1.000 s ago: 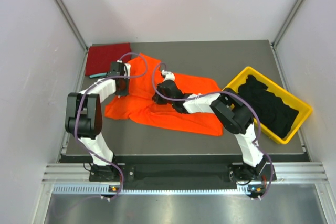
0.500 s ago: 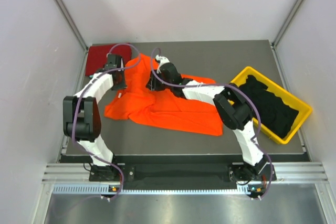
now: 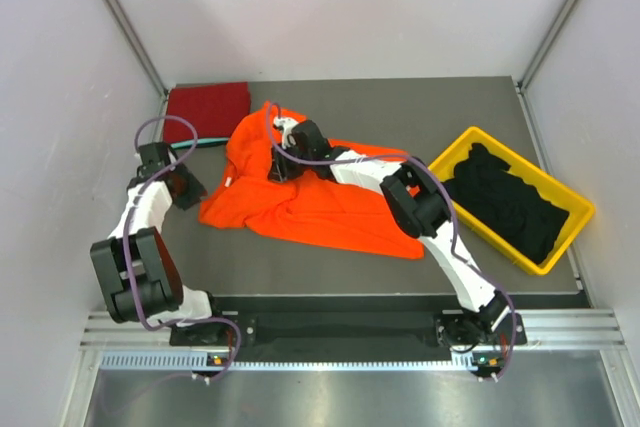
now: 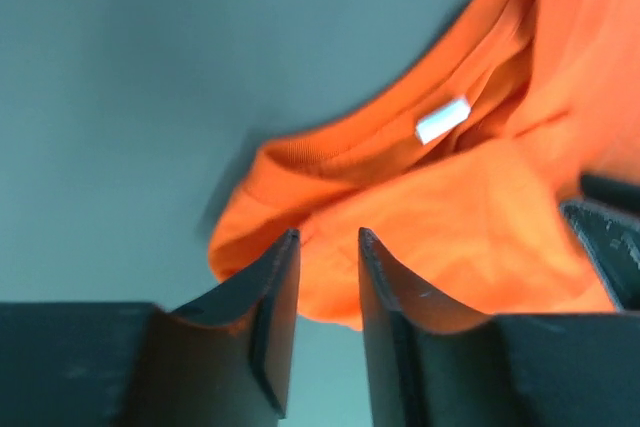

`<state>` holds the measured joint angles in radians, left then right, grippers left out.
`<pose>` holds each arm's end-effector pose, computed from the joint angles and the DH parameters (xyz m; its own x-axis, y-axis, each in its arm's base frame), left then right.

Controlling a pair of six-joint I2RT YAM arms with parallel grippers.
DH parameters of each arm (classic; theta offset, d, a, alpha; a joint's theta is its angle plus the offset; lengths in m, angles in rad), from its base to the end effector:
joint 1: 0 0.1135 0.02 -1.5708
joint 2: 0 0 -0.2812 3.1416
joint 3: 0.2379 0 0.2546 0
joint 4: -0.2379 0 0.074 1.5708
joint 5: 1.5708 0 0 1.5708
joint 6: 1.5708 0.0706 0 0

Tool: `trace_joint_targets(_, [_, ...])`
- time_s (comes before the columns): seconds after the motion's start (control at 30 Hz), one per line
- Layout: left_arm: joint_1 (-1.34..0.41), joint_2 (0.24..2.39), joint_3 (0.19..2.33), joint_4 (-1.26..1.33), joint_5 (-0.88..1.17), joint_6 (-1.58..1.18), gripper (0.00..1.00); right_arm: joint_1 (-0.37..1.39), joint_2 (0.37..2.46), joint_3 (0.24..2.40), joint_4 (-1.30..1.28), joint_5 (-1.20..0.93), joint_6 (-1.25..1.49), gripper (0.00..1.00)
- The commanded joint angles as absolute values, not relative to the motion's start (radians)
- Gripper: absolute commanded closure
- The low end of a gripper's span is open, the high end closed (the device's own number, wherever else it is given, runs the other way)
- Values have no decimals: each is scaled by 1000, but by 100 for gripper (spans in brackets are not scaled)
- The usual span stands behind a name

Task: Fold and stack the t-shirts
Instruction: Fold the tshirt

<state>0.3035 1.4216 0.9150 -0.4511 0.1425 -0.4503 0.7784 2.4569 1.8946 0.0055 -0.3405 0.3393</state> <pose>0.2954 0.0820 0.2063 -0.6079 -0.6418 -0.4675 -0.5358 0.7661 -0.3550 0.4096 0.4370 0.1359 -0.6423 -0.1928 -0.7418 -0.6892 0.5687 0.4490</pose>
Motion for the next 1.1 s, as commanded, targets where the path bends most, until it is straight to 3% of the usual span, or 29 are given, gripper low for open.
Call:
trace_joint_targets(0.0, [290,1345,862,-417,161,-471,63,779,2476,1982,9,-380,282,62])
trace_joint_targets(0.13, [288,1264,779,-367,114,-472,56,779,2506,2008,15,-376,265,62])
trace_joint_targets(0.4, [288,1351,755,-361,75,-520,54,782,2575,2111,3,-390,264,60])
trace_joint_targets(0.77, [290,1431,727,-276,55,-546,55,784,2600,2151,-41,-373,276,57])
trace_joint_targets(1.07, [288,1480,762,-296,9,-528,59,795,2617,2183,-61,-373,265,62])
